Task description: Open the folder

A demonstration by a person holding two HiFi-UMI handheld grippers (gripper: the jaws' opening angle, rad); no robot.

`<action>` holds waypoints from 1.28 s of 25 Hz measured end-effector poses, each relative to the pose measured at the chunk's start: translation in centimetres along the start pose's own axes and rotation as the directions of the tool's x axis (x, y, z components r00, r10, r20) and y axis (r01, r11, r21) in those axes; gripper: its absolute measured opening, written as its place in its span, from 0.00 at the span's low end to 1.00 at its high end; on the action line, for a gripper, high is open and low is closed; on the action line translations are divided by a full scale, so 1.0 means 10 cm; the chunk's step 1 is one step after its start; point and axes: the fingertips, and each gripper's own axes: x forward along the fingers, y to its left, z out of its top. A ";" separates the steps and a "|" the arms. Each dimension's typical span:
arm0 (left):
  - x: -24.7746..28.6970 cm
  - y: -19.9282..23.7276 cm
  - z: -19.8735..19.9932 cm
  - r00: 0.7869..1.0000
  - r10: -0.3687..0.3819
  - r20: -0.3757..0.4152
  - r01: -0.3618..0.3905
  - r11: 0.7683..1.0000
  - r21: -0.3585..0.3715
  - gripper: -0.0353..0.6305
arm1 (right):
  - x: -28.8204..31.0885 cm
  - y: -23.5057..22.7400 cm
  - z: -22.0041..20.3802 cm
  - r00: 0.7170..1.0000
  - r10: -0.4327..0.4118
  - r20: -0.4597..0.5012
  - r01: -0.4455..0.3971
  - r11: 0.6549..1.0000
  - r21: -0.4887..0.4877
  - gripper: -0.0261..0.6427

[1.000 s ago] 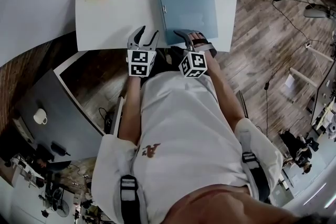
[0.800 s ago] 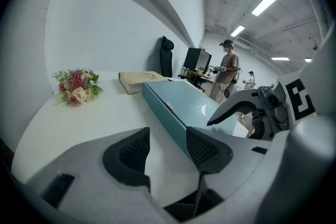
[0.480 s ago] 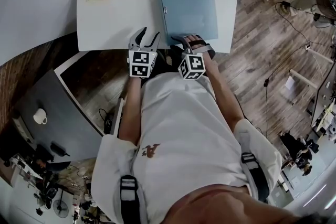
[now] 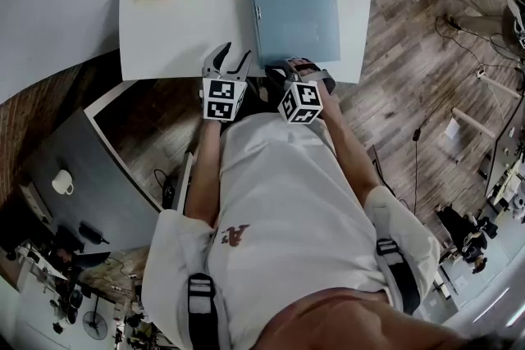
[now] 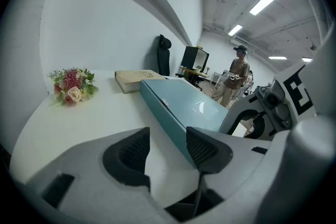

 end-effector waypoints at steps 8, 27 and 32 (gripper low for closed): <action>0.10 -0.07 -0.06 0.999 -0.037 -0.038 0.038 0.999 0.033 0.38 | -0.07 -0.06 0.07 1.000 0.003 0.024 -0.004 1.000 0.030 0.06; 0.26 -0.31 -0.29 0.983 -0.124 -0.131 0.141 0.982 0.123 0.44 | -0.39 -0.12 0.16 0.993 -0.077 0.087 0.073 0.996 0.049 0.05; 0.29 -0.38 -0.25 0.981 -0.157 -0.112 0.171 0.976 0.132 0.50 | -0.42 -0.14 0.18 0.992 -0.082 0.097 0.079 0.996 0.036 0.05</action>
